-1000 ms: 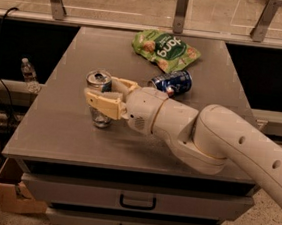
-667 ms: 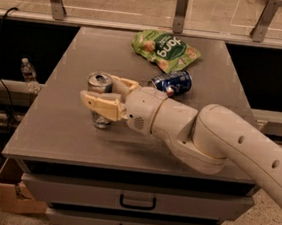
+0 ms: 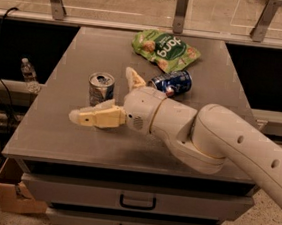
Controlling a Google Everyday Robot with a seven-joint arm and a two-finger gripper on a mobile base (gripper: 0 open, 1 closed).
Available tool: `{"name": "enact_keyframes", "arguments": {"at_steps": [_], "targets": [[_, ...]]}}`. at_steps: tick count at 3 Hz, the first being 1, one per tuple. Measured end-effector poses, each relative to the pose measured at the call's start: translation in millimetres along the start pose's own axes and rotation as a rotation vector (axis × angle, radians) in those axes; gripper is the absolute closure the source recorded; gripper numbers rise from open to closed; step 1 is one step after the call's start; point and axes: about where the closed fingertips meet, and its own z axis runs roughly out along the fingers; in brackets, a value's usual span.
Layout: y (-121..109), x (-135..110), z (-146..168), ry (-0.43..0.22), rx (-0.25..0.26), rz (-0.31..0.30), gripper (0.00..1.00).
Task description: Place redbull can upright
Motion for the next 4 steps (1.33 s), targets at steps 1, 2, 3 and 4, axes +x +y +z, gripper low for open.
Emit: {"name": "enact_keyframes", "arguments": {"at_steps": [1,2,3,4], "targets": [[-1,2,-2,0.008,-0.016,0.004,0.00],[-5,-4,-8,0.062,-0.059,-0.028,0.00],[-12,9,-35,0.221,-0.071,-0.068,0.00],[-28,23,-77,0.403,-0.022,-0.115,0.00]]}}
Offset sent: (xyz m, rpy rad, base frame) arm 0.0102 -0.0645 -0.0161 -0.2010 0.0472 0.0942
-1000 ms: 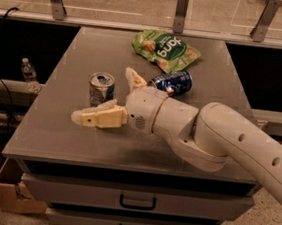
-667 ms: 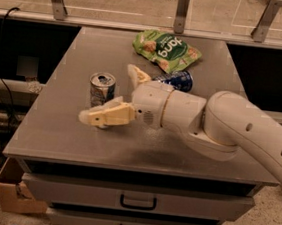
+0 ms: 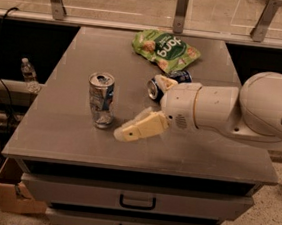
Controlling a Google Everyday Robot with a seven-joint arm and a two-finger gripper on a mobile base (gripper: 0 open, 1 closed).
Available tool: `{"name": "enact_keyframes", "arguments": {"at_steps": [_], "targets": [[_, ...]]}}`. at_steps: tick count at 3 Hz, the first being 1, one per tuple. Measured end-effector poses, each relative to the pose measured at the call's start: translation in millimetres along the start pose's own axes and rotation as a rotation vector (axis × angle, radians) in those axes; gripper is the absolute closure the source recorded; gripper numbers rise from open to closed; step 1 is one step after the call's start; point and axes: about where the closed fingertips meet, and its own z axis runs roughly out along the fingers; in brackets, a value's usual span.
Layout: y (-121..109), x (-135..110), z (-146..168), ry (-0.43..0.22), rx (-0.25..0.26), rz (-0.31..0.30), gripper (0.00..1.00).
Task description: Place redbull can upright
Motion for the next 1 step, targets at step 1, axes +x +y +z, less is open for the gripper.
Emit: {"name": "enact_keyframes", "arguments": {"at_steps": [1], "targets": [[-12.6,21.7,-31.8,0.148,0.082,-0.015,0.00]]}}
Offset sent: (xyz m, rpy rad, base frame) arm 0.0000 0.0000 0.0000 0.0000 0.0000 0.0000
